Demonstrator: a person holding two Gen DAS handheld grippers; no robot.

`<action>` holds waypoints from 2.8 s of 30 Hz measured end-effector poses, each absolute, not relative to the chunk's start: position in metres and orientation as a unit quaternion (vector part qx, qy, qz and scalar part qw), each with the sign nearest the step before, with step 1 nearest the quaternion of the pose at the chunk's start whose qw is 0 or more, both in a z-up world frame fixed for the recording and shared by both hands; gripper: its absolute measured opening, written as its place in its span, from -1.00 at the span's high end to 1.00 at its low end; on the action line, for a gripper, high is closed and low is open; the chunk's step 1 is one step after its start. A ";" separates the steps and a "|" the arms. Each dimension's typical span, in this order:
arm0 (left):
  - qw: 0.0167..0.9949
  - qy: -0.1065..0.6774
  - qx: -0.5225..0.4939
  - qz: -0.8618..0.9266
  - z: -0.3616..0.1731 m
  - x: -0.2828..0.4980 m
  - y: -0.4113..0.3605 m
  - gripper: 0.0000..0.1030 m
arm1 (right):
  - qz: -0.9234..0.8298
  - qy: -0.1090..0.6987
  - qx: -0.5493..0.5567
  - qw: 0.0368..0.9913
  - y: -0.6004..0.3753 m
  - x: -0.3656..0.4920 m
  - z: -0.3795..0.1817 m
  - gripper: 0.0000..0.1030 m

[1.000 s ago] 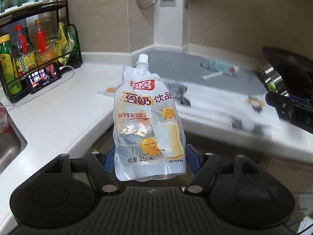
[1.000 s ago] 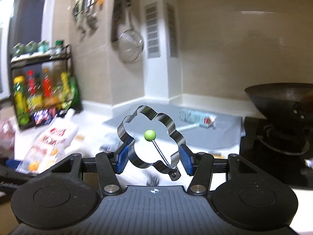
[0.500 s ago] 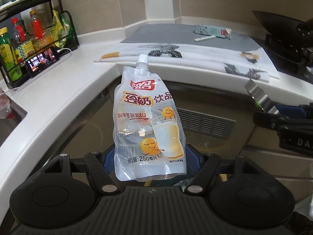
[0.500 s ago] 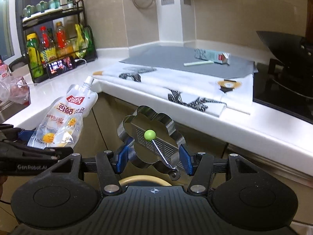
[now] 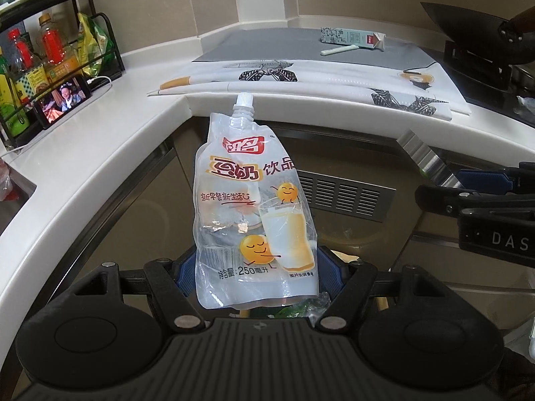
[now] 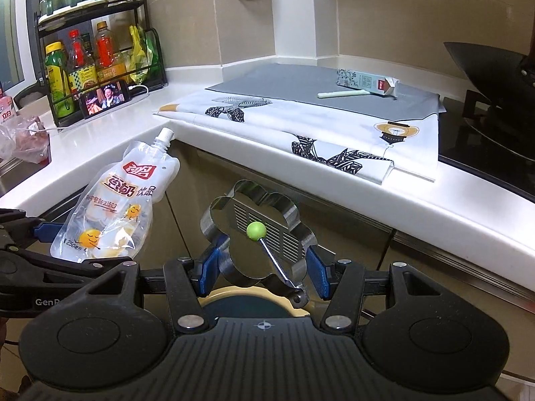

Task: Collect trash
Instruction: 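Carry the white pouch and metal cookie cutter down toward the bin, then lower both tools into the bin and open them to drop the items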

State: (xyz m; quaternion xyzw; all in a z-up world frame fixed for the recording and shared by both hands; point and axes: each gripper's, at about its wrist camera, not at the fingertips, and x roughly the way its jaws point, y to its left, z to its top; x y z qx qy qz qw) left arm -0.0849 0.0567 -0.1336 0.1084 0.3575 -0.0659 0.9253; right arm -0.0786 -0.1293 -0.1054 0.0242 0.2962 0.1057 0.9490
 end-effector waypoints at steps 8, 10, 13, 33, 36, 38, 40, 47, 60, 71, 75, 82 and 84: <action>0.925 0.358 0.109 -0.066 -0.134 -0.084 0.056 -0.48 | 0.106 0.299 0.023 0.948 -0.128 -0.076 -0.104 -0.11; 0.925 0.358 0.109 -0.066 -0.134 -0.083 0.056 -0.48 | 0.106 0.300 0.023 0.948 -0.127 -0.077 -0.105 -0.11; 0.925 0.358 0.109 -0.066 -0.134 -0.084 0.056 -0.48 | 0.107 0.300 0.022 0.948 -0.127 -0.077 -0.106 -0.11; 0.924 0.362 0.108 -0.065 -0.136 -0.081 0.055 -0.48 | 0.108 0.305 0.021 0.946 -0.126 -0.075 -0.109 -0.11; 0.923 0.363 0.107 -0.065 -0.136 -0.081 0.055 -0.48 | 0.109 0.307 0.021 0.945 -0.126 -0.074 -0.109 -0.11; 0.923 0.363 0.107 -0.066 -0.137 -0.080 0.056 -0.48 | 0.110 0.309 0.020 0.945 -0.125 -0.074 -0.109 -0.11; 0.923 0.365 0.107 -0.065 -0.137 -0.079 0.056 -0.48 | 0.110 0.310 0.020 0.944 -0.125 -0.073 -0.110 -0.11; 0.920 0.371 0.104 -0.066 -0.140 -0.075 0.056 -0.48 | 0.113 0.318 0.019 0.941 -0.124 -0.070 -0.111 -0.11; 0.905 0.412 0.084 -0.071 -0.155 -0.060 0.060 -0.48 | 0.125 0.342 0.016 0.931 -0.119 -0.057 -0.120 -0.11; 0.875 0.474 0.053 -0.080 -0.194 -0.018 0.074 -0.48 | 0.133 0.391 0.003 0.911 -0.111 -0.022 -0.154 -0.11; 0.856 0.507 0.045 -0.087 -0.216 -0.003 0.076 -0.48 | 0.131 0.422 0.006 0.897 -0.108 -0.008 -0.174 -0.11; 0.836 0.538 0.055 -0.096 -0.245 0.014 0.068 -0.49 | 0.131 0.461 -0.004 0.878 -0.099 0.006 -0.203 -0.11; 0.828 0.548 0.053 -0.102 -0.254 0.018 0.067 -0.49 | 0.135 0.470 -0.009 0.872 -0.096 0.009 -0.212 -0.11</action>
